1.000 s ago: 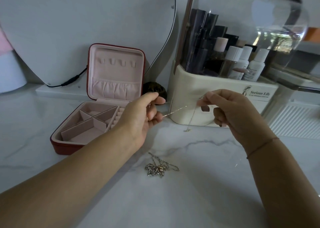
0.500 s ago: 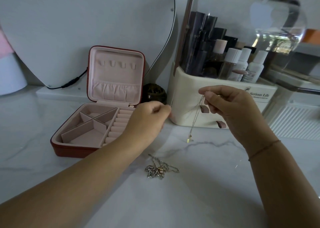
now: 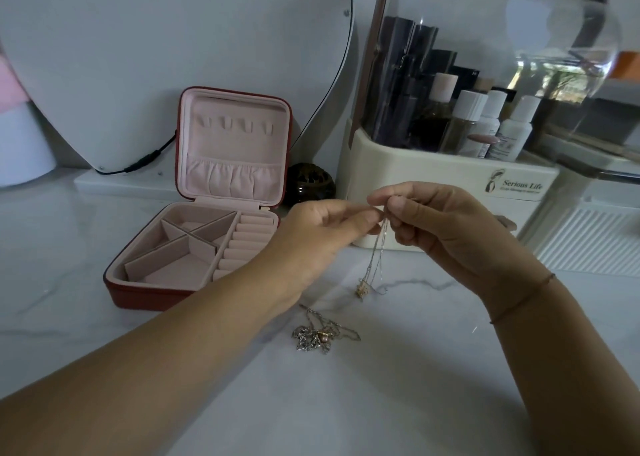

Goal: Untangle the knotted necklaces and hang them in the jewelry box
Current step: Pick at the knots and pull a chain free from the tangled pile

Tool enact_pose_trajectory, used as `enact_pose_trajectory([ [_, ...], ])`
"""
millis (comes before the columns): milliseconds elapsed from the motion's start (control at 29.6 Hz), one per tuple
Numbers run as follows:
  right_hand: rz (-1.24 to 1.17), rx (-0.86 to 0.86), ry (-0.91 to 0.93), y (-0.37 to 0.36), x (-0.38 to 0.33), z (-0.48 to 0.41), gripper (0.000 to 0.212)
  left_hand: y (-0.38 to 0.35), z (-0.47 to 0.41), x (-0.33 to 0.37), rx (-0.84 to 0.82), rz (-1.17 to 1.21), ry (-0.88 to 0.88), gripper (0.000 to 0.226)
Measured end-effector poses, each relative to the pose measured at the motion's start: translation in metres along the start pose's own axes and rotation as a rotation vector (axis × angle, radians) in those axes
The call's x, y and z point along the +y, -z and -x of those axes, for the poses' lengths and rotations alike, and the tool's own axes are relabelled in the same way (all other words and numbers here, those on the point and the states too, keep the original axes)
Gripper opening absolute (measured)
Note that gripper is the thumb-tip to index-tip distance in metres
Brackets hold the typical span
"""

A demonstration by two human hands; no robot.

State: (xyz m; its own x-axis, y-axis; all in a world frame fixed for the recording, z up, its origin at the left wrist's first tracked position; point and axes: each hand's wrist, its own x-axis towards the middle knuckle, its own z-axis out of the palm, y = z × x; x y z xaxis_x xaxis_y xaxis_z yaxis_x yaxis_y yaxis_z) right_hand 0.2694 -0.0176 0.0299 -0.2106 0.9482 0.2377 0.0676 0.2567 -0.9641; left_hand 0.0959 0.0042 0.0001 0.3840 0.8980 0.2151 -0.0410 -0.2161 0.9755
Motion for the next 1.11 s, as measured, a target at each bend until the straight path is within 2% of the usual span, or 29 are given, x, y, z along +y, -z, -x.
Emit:
enact_pose_trajectory([
  [236, 0.045, -0.03, -0.035, -0.0045, 0.0021, -0.0004, 0.02, -0.0027, 0.0021, 0.0012, 0.109, -0.029, -0.014, 0.011],
  [439, 0.06, -0.034, -0.029, -0.0056, 0.0019, -0.0007, 0.021, -0.0034, 0.003, 0.001, 0.12, -0.021, -0.048, 0.01],
  [608, 0.024, 0.024, -0.035, -0.0019, 0.0035, -0.0017, 0.021, 0.0002, 0.0001, 0.0001, 0.139, 0.061, -0.01, 0.009],
  [777, 0.105, 0.075, -0.051, -0.0014, 0.0052, -0.0031, 0.024, 0.002, -0.0004, 0.0011, 0.164, 0.05, -0.009, 0.004],
  [878, 0.171, 0.079, -0.05, -0.004, 0.0056, -0.003, 0.03, 0.0008, -0.001, 0.001, 0.162, 0.05, 0.026, 0.011],
  [946, 0.197, 0.078, -0.049, -0.0053, 0.006, -0.0027, 0.033, -0.0006, -0.0018, 0.0012, 0.111, 0.104, 0.084, 0.02],
  [1115, 0.198, 0.112, -0.065, -0.003, 0.0066, -0.0033, 0.023, -0.0011, -0.0042, 0.0034, 0.037, 0.354, 0.21, 0.021],
])
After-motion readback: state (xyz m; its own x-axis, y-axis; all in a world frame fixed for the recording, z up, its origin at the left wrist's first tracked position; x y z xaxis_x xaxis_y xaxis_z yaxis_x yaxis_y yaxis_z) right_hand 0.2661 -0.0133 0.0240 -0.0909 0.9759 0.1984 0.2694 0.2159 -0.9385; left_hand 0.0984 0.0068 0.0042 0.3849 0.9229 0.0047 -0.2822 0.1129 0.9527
